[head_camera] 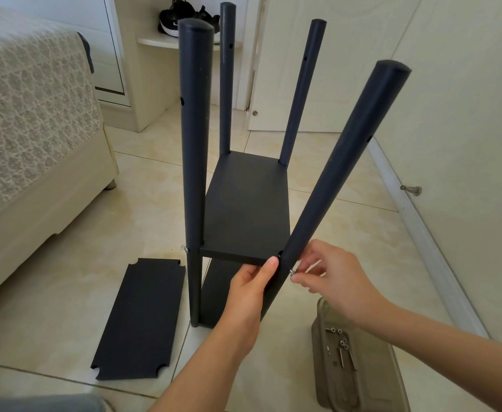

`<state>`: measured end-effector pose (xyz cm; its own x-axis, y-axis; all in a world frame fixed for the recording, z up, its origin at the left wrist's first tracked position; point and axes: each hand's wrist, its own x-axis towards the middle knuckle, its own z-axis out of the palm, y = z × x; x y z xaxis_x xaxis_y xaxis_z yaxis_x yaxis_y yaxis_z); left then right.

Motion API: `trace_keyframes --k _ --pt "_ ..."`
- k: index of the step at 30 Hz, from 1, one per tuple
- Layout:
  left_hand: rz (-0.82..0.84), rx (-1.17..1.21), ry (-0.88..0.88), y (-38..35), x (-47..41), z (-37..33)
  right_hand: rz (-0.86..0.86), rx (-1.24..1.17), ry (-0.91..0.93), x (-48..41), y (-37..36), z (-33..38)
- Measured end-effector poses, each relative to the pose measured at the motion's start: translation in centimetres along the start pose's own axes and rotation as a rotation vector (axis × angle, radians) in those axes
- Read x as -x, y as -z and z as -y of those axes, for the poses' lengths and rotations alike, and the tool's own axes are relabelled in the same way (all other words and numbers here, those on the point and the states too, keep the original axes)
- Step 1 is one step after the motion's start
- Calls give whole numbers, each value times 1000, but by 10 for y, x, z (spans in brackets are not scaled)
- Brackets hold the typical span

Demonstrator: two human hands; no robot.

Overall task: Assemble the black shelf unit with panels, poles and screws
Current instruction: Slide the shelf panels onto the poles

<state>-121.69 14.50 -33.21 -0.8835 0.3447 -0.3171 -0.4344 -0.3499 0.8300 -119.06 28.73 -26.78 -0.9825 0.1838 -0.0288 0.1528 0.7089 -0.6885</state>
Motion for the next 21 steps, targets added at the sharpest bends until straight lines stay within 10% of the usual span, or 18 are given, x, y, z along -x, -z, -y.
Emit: trace_keyframes --k 21 --pt "-17 -78 27 0 2 -4 119 -10 51 -5 7 -2"
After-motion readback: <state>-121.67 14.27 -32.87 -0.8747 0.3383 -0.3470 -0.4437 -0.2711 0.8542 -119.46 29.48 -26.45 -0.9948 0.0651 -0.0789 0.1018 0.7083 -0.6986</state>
